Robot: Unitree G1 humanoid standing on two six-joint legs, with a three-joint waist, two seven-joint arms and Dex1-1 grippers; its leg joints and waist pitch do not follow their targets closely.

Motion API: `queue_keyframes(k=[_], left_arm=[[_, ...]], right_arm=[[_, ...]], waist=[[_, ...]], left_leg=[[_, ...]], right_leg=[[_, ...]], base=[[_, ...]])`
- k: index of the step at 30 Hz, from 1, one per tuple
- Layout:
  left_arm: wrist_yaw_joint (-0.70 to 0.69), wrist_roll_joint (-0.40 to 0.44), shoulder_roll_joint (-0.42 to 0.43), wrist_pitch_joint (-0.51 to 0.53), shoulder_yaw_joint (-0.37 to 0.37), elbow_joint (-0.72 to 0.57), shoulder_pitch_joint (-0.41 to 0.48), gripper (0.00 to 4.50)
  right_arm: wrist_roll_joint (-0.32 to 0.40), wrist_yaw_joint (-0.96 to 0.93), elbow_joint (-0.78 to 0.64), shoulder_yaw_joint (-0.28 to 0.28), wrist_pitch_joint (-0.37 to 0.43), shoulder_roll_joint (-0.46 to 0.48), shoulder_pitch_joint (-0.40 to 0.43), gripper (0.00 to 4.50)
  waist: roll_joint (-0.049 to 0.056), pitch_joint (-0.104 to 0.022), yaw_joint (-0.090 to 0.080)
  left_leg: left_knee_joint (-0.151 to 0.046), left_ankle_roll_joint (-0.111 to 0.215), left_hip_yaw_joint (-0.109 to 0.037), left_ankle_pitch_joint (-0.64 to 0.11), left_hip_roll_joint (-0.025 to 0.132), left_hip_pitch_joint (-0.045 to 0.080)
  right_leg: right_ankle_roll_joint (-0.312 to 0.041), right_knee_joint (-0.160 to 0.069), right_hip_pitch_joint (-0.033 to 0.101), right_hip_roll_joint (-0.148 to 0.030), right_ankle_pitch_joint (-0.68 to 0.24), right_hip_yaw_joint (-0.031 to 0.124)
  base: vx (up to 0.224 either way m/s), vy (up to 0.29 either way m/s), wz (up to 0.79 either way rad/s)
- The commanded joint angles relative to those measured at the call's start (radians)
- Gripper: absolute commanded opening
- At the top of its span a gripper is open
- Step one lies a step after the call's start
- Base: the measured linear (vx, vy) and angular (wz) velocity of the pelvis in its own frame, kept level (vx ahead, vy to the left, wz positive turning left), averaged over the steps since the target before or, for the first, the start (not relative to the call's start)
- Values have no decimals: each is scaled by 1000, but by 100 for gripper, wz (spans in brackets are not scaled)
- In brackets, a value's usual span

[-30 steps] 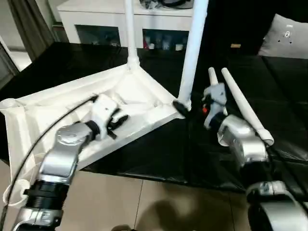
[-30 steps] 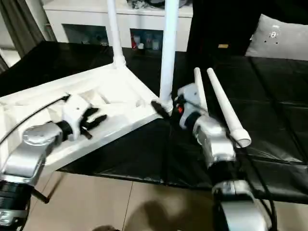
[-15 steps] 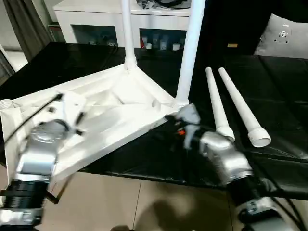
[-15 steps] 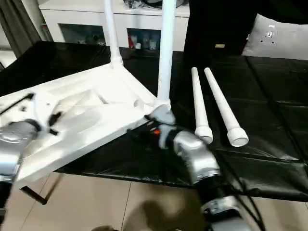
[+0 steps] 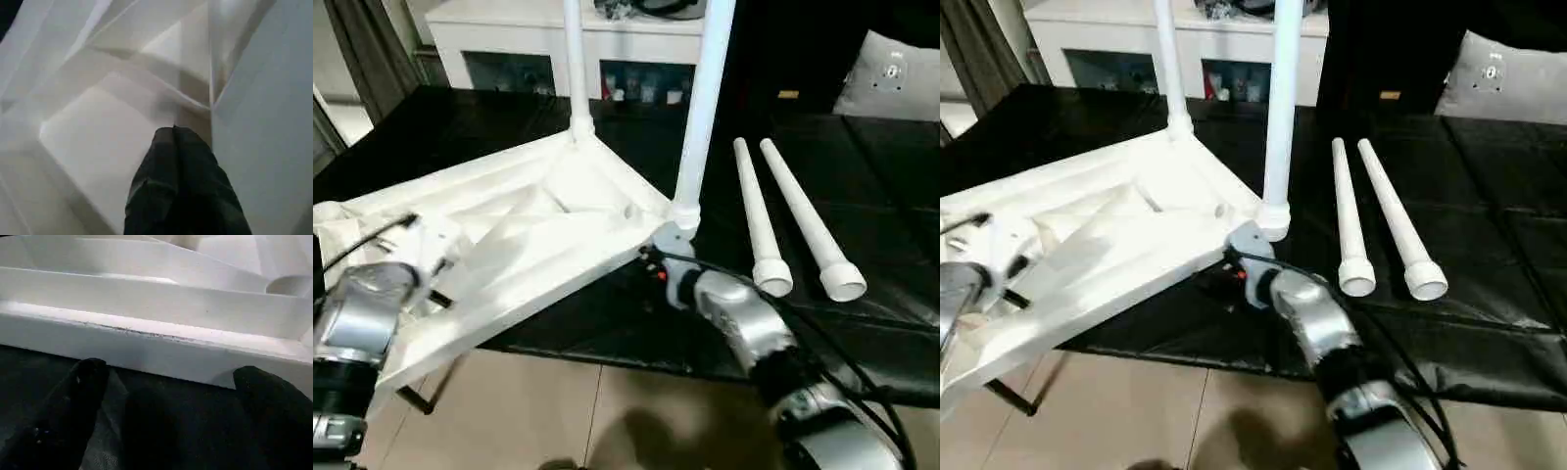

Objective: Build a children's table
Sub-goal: Rotate table base

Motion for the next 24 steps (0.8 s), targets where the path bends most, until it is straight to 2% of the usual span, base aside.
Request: queue_keyframes(k=[1,7,12,14,17,20,21,23,24], left_arm=[[-102,-26,13,-7,-52,6,-10,4],[-284,-75,53,-28,-102,-27,-26,4],[-467,-147,70,-57,-164,-109,-14,4],[-487,-162,47,-48,-181,-116,-26,4],[-473,-152,-18,-58,-204,-82,-66,4],[-454,-156,-93,-85,-221,-34,-116,4],[-453,-157,-97,-85,-221,-33,-118,4],[-394,-149,-166,-128,-214,38,-167,4],[-367,-138,-180,-145,-213,65,-181,4]], right_arm=[[-29,-24,60,21,-3,11,-25,450],[-43,-49,124,12,-20,28,-56,450],[-42,-84,165,-10,-68,36,-90,450],[-41,-104,176,-23,-78,34,-104,450],[-42,-136,189,-41,-79,22,-117,450],[-41,-163,192,-62,-74,5,-118,450],[-41,-164,192,-63,-74,4,-119,450],[-43,-205,213,-84,-66,-17,-136,450],[-44,-216,218,-90,-65,-22,-141,450]], waist=[[25,-60,-5],[30,-58,-10],[29,-57,-13],[27,-56,-17],[25,-57,-17],[22,-59,-20],[20,-61,-22],[21,-65,-23],[18,-62,-25]], left_leg=[[-88,4,-48,-163,92,8],[-92,-19,-47,-192,95,13],[-94,-31,-46,-196,96,13],[-92,-33,-43,-188,93,11],[-90,-29,-42,-177,92,13],[-87,-15,-41,-158,88,9],[-86,-11,-42,-141,89,7],[-81,2,-40,-112,86,7],[-80,9,-37,-110,82,4]], right_leg=[[-166,-63,58,-120,-178,95],[-171,-62,57,-119,-180,97],[-178,-58,60,-122,-170,101],[-185,-58,62,-121,-172,102],[-175,-61,63,-120,-186,101],[-163,-64,67,-119,-192,99],[-165,-61,69,-119,-175,99],[-174,-60,70,-118,-146,96],[-172,-63,68,-114,-152,95]], base=[[0,0,0],[0,0,0],[0,0,0],[0,0,0],[0,0,0],[0,0,0],[0,0,0],[0,0,0],[0,0,0]])
